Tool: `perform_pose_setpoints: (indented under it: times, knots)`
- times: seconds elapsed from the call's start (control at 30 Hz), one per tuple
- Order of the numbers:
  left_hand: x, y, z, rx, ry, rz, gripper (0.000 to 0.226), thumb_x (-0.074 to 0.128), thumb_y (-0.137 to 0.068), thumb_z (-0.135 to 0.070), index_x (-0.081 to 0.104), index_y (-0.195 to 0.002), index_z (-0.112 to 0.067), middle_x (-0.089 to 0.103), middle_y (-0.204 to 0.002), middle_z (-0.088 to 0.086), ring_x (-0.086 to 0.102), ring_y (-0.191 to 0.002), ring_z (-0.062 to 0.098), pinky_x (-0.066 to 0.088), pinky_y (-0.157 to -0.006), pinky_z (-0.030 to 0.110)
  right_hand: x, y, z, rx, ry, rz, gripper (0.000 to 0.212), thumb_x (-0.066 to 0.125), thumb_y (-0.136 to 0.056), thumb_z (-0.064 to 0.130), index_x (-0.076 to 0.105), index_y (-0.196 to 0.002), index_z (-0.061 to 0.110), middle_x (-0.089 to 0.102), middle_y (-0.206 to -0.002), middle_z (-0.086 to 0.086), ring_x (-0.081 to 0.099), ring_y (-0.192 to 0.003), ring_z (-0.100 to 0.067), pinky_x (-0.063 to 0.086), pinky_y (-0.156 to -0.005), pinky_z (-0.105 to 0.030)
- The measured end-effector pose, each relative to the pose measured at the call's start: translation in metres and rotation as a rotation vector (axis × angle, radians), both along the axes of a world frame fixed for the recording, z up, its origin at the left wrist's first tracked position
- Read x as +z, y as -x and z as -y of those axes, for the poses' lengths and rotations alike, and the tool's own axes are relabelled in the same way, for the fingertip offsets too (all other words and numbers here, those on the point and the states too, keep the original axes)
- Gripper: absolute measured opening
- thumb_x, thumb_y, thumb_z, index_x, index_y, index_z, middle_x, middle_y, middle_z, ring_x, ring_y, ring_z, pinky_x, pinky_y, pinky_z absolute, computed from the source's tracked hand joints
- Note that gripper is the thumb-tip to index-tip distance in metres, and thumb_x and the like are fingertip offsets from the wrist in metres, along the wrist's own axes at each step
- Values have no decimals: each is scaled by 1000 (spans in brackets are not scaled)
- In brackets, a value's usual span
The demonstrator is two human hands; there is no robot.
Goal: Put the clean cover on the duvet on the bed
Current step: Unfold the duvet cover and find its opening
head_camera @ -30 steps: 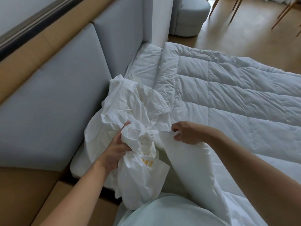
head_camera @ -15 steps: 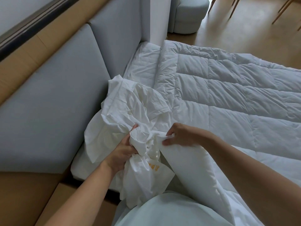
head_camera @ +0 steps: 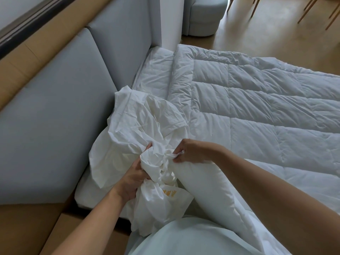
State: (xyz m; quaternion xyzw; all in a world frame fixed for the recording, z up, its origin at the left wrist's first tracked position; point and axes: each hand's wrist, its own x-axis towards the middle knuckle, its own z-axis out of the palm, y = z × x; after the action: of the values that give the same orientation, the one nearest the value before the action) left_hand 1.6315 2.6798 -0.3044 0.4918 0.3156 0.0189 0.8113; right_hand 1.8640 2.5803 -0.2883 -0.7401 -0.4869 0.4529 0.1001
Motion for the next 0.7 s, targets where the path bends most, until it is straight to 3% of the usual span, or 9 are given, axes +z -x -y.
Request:
perform_pose_setpoints:
  times: [0.1, 0.17, 0.23, 0.3, 0.37, 0.43, 0.53, 0.63, 0.7]
  knots:
    - [-3, -1, 2, 34, 31, -1, 104, 70, -64, 2, 37, -154, -39, 61, -141, 4, 61, -124, 34, 51, -100, 52, -1, 4, -1, 26, -3, -45, 22, 70, -90, 38, 77, -111, 34, 71, -94, 7, 59, -69, -10, 48, -61, -21]
    - [-4, -4, 3, 55, 75, 1, 96, 62, -65, 3, 42, -152, -33, 63, -131, 14, 62, -114, 38, 50, -95, 51, -2, 9, -4, 29, 15, -51, 21, 72, -89, 37, 78, -110, 33, 69, -87, 12, 57, -65, -9, 47, -59, -20]
    - [-1, -5, 4, 84, 135, 2, 85, 60, -66, -1, 49, -147, -21, 62, -121, 28, 60, -106, 42, 48, -93, 54, -3, 13, -7, 33, 21, -51, 20, 72, -89, 38, 79, -107, 32, 64, -75, 16, 53, -54, -5, 43, -51, -17]
    - [2, -5, 7, 126, 197, 8, 64, 65, -68, -13, 64, -131, -11, 64, -110, 28, 66, -96, 40, 55, -84, 48, -4, 17, -9, 8, 6, -59, 19, 73, -88, 39, 80, -104, 30, 61, -66, 17, 50, -46, 0, 37, -45, -12]
    - [5, -7, 10, 156, 284, 56, 46, 64, -79, -33, 72, -117, -8, 66, -107, 24, 68, -93, 36, 58, -81, 45, -8, 23, -10, -24, -25, -46, 21, 75, -87, 40, 80, -102, 26, 67, -72, 13, 52, -51, 0, 40, -51, -15]
    - [1, -6, 11, 202, 392, 118, 54, 43, -98, -48, 66, -126, -7, 66, -115, 23, 65, -103, 38, 56, -89, 48, -13, 33, -9, -112, -40, -50, 25, 76, -85, 37, 79, -104, 22, 72, -89, 2, 55, -61, -6, 45, -62, -22]
    - [-4, -3, 8, 250, 476, 110, 48, 40, -98, -37, 70, -121, -8, 69, -113, 21, 67, -103, 38, 57, -88, 47, -23, 44, -8, -279, -79, -105, 19, 80, -80, 26, 78, -97, 18, 70, -94, 2, 59, -75, -10, 48, -70, -24]
    - [-10, 4, 5, 201, 475, 25, 39, 48, -87, -24, 78, -104, -6, 71, -102, 20, 71, -92, 36, 60, -82, 42, -29, 50, -8, -383, -99, -93, 13, 80, -74, 20, 73, -85, 23, 60, -78, 12, 54, -69, -5, 39, -57, -18]
    - [-14, 8, 5, 192, 491, -17, 34, 52, -86, -22, 80, -97, -7, 73, -94, 17, 73, -85, 33, 61, -76, 38, -30, 52, -9, -434, -88, -79, 18, 79, -72, 20, 66, -83, 26, 60, -82, 9, 56, -72, -9, 39, -56, -21]
